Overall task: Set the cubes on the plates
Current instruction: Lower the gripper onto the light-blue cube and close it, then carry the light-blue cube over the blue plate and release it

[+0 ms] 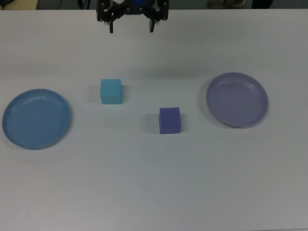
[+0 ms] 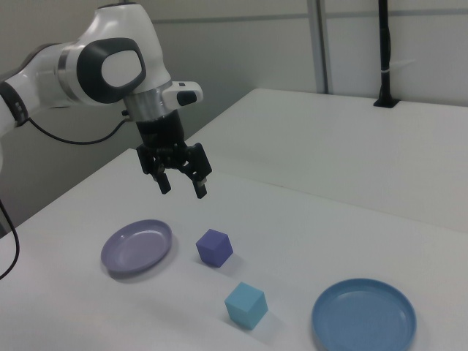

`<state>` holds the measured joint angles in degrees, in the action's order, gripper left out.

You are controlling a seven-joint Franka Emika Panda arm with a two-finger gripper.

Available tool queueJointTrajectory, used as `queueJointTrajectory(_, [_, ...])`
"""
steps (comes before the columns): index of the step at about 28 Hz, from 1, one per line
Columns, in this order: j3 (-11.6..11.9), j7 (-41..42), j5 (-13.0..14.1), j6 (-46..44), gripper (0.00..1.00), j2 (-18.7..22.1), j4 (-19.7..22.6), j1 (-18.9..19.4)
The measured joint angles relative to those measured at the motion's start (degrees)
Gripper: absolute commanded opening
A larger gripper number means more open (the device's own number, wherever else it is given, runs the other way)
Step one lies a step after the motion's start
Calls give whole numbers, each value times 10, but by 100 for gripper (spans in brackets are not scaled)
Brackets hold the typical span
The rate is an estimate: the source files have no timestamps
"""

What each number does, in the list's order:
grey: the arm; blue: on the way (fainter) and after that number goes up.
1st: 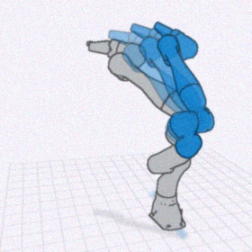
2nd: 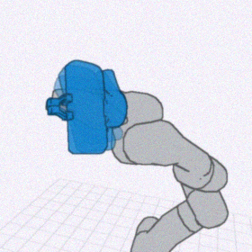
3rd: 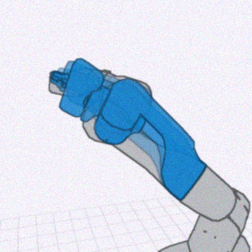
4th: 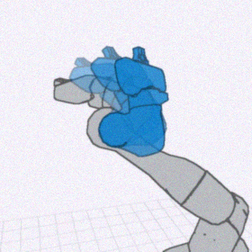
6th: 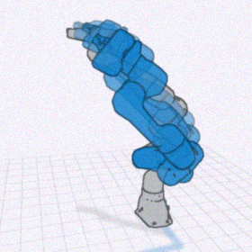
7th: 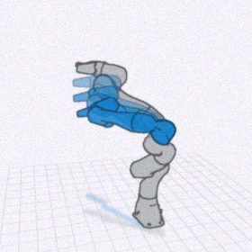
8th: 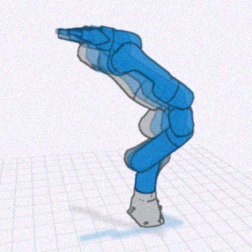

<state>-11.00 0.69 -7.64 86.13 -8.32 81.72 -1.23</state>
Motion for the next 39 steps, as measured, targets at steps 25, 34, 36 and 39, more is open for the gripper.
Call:
queueJointTrajectory(25, [8,25,26,195,100,-18,216,-62])
queueJointTrajectory(34, [9,11,-5,246,100,-58,244,-77])
queueJointTrajectory(36, [10,11,-5,252,100,-68,244,-79])
queueJointTrajectory(39, [10,11,-7,256,100,-80,243,-79])
